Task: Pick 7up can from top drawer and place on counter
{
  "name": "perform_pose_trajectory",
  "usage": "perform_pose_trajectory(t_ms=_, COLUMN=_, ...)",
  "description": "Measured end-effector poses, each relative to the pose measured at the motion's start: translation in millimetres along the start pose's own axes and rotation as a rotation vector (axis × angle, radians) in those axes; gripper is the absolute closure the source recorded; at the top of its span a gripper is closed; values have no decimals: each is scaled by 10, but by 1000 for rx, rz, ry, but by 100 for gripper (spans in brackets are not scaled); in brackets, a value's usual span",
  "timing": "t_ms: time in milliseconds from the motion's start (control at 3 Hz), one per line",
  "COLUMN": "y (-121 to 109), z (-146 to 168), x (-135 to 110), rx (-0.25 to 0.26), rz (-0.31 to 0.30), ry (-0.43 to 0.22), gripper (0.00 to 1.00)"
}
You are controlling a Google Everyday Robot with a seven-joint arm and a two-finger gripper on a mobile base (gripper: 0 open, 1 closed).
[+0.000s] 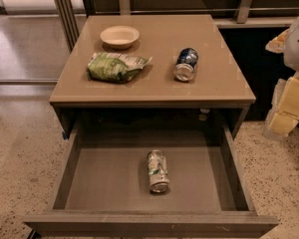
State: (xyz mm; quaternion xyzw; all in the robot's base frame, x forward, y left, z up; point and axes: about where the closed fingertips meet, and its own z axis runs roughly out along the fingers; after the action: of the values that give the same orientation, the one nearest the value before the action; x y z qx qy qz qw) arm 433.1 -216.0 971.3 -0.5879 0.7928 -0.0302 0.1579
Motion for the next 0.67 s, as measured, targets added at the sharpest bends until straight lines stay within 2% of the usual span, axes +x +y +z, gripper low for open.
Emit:
perform_pose_trajectory(t_ms=333, y=315, z=89, x=44, rx=-1, rz=186, ry=-70, gripper=0)
perform_pose_trajectory(t_ms=667, y=673, z=532, x=162, rx=-64, rz=513, ry=-190, gripper=0)
